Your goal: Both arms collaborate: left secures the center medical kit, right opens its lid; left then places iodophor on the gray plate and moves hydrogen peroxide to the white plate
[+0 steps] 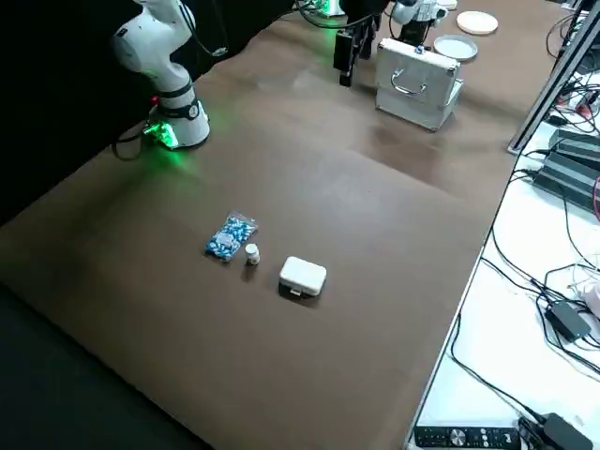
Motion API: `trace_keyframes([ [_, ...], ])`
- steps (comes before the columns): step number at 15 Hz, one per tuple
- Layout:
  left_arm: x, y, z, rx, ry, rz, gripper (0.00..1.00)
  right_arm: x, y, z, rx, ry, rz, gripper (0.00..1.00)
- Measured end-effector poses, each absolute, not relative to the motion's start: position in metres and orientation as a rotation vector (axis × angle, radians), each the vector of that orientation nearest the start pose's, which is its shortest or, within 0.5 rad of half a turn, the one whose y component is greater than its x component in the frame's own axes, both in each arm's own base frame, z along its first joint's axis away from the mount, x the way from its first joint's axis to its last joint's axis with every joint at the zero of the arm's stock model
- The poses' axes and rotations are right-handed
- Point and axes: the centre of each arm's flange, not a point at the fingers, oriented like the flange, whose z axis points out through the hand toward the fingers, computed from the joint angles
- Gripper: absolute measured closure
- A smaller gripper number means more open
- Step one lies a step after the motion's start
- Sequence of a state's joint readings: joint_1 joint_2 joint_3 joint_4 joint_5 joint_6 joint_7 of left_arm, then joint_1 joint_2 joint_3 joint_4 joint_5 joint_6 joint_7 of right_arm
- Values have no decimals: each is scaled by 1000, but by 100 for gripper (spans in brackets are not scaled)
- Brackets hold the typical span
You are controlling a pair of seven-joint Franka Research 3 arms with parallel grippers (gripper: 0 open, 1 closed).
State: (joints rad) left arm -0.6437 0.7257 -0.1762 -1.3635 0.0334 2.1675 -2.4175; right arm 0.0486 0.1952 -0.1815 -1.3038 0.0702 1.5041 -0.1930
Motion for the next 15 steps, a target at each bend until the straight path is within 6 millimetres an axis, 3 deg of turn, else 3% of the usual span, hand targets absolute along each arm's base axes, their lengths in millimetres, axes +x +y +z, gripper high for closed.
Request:
trace_keyframes([
  [4,528,-521,299,2102,2221,-130,36,594,-66,628,-3103,-85,-98,1],
  [15,526,-527,292,2054,2249,-94,43,581,-64,622,-3091,-16,-7,1],
])
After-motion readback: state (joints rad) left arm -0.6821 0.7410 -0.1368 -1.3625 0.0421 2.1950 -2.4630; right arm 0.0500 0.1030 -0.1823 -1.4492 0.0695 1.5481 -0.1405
